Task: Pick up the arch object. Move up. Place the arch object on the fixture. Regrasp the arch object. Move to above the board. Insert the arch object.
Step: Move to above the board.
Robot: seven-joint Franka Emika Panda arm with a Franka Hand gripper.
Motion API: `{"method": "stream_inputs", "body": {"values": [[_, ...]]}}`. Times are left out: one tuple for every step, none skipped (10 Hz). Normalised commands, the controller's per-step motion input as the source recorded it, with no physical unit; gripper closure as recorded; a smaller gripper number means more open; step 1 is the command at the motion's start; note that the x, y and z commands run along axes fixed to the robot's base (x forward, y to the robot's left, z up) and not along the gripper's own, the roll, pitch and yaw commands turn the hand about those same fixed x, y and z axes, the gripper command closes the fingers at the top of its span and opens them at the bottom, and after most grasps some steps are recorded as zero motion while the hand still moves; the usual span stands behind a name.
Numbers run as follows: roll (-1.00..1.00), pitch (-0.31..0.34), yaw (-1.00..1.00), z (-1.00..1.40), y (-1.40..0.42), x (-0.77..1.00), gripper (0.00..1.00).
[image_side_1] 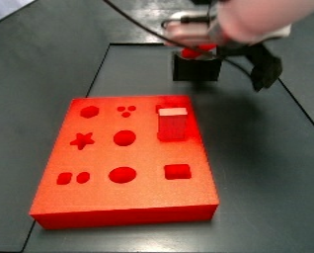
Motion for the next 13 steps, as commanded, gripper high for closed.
{"method": "stream_inputs", "body": {"values": [[0.03,-0.183,0.11,1.00,-0.15,-0.10,1.00],[0.01,-0.195,0.05,1.00,-0.15,-0.10,1.00],[0.01,-0.189,0.01,1.00,-0.14,-0.11,1.00],[0.00,-0.169,-0.03,1.00,-0.14,-0.11,1.00],[-0.01,-0.135,-0.06,1.00,-0.13,-0.11,1.00],[0.00,-0.081,-0.10,1.00,-0.12,-0.11,1.00],[-0.01,-0.042,-0.12,1.00,-0.11,-0.10,1.00],[-0.01,0.010,-0.12,1.00,-0.10,-0.10,1.00],[-0.01,0.036,-0.12,1.00,-0.09,-0.10,1.00],[-0.02,0.087,-0.09,1.00,-0.08,-0.10,1.00],[-0.03,0.118,-0.07,0.89,-0.07,-0.08,1.00],[-0.04,0.144,-0.03,0.64,-0.03,-0.05,1.00],[-0.04,0.150,-0.01,0.52,-0.03,-0.04,1.00]]}}
